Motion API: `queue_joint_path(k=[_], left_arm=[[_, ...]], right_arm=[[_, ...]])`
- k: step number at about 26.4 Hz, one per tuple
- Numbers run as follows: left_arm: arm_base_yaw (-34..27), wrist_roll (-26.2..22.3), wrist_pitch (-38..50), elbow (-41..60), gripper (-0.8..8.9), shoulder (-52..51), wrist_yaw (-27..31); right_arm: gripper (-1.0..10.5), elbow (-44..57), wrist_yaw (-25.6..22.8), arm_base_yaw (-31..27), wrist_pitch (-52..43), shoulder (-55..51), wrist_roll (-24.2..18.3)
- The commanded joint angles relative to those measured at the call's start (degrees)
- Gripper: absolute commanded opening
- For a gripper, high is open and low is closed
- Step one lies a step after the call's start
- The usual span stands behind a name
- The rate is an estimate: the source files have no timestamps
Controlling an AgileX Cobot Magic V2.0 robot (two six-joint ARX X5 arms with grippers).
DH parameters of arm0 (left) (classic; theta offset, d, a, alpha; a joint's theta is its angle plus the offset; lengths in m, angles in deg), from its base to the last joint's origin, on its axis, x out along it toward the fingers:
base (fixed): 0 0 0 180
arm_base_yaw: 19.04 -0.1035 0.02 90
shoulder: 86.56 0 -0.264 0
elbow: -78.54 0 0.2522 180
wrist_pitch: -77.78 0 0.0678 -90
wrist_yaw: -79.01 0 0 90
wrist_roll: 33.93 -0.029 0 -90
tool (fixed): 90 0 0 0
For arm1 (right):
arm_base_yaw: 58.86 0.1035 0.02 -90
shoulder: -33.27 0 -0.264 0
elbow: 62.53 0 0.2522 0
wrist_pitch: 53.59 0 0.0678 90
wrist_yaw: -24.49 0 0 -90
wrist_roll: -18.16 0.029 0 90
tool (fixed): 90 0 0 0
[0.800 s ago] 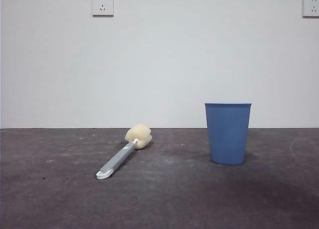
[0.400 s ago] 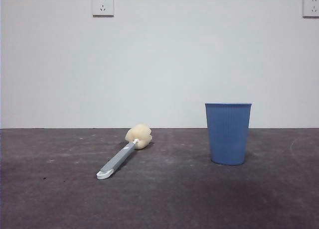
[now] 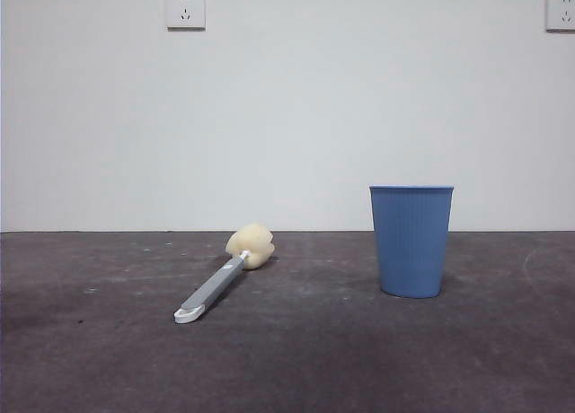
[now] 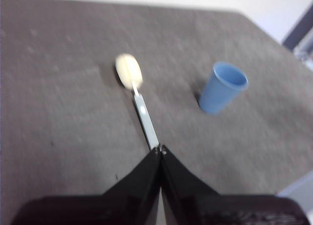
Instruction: Pick up the cup brush,pick up the cup,insert the brush into the cup,clean the cup,put the cup brush back,put the cup back to the fixed position on the table
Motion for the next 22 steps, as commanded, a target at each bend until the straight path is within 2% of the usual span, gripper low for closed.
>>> queue_joint_path(k=[1,3,9,10,11,12,13,14,18,22], left_arm=[[-0.02,-5.79,-5.22,-2.54,-0.07,1.62,-0.48],[-0.02,-7.23,-8.66,-3.96,-0.07,2.62,-0.46],[-0.02,-7.91,-12.0,-4.42,0.03,3.82,-0.22],[-0.02,-7.89,-12.11,-4.42,0.64,3.87,-0.02],[-0.02,-7.87,-12.09,-4.42,1.95,4.07,-0.02],[-0.02,-7.87,-12.11,-4.42,3.93,4.28,0.0],[-0.02,-7.87,-12.11,-4.42,5.44,4.61,-0.07],[-0.02,-7.87,-12.11,-4.42,5.63,5.14,-0.09],[-0.02,-7.76,-11.8,-4.42,5.62,7.74,-0.22],[1.81,-4.24,-8.07,-4.5,5.62,11.72,-0.28]], right_arm=[[-0.1,-2.64,0.15,0.15,4.72,2.91,-6.25],[-0.1,-3.85,0.15,0.15,7.15,4.59,-7.72],[0.1,-4.22,0.11,0.15,8.22,6.49,-7.58],[0.4,-4.22,0.11,0.15,8.22,6.58,-7.58],[1.4,-4.22,0.11,0.15,8.22,6.56,-7.48],[3.1,-4.22,0.09,0.15,8.22,6.56,-6.51],[4.7,-4.22,0.09,0.15,8.24,6.56,-5.88],[5.8,-4.22,0.09,0.15,8.26,6.56,-5.18],[5.9,-4.22,0.09,0.15,8.31,6.56,-4.55],[5.9,-4.22,0.09,0.15,8.28,6.56,-4.55]])
